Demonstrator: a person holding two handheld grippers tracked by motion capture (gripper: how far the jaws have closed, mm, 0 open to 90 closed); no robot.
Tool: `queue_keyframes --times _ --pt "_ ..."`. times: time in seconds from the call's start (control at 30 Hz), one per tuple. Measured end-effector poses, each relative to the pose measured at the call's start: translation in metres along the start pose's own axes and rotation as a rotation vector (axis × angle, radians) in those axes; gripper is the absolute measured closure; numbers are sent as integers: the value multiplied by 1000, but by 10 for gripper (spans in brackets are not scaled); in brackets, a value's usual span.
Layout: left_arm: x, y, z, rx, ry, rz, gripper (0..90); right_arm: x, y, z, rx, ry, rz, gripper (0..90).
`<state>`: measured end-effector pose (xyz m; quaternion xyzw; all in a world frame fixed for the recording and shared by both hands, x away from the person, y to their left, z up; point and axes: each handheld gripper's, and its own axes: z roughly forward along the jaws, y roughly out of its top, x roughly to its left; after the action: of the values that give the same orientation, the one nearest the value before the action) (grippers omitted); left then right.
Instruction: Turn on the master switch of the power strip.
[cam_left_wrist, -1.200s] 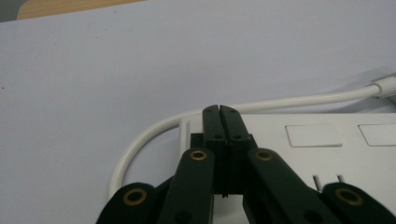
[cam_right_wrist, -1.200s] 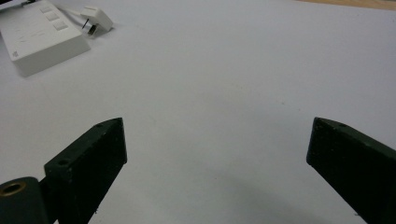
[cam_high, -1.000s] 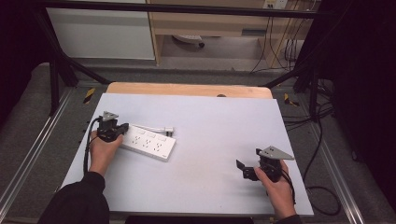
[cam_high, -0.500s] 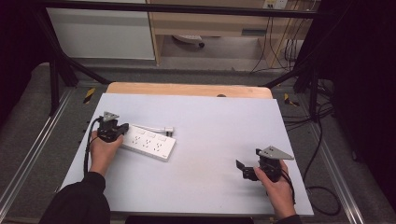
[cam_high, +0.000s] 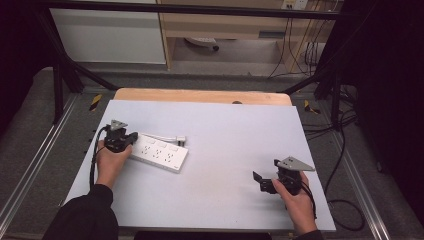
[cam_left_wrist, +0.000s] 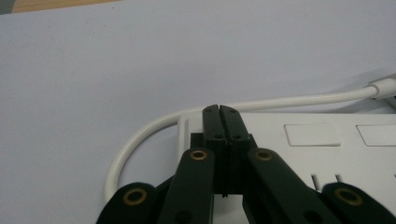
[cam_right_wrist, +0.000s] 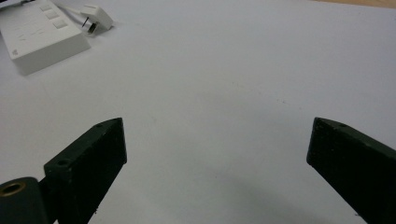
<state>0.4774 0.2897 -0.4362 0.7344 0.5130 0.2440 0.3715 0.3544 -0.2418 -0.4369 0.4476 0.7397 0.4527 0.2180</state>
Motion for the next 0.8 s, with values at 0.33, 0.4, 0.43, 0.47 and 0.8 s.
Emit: queue_keyframes --times 0.33,0.4,0.43,0.47,0.8 --pt "1 0 0 0 -4 -13 900 0 0 0 1 0 0 52" --pt "1 0 0 2 -6 -17 900 0 0 0 1 0 -1 52" --pt "1 0 0 2 -7 -22 900 0 0 0 1 0 0 52" --pt "1 0 0 1 -8 -24 900 0 0 0 1 0 0 52" --pt "2 -1 0 0 -13 -26 900 0 0 0 2 0 -1 53"
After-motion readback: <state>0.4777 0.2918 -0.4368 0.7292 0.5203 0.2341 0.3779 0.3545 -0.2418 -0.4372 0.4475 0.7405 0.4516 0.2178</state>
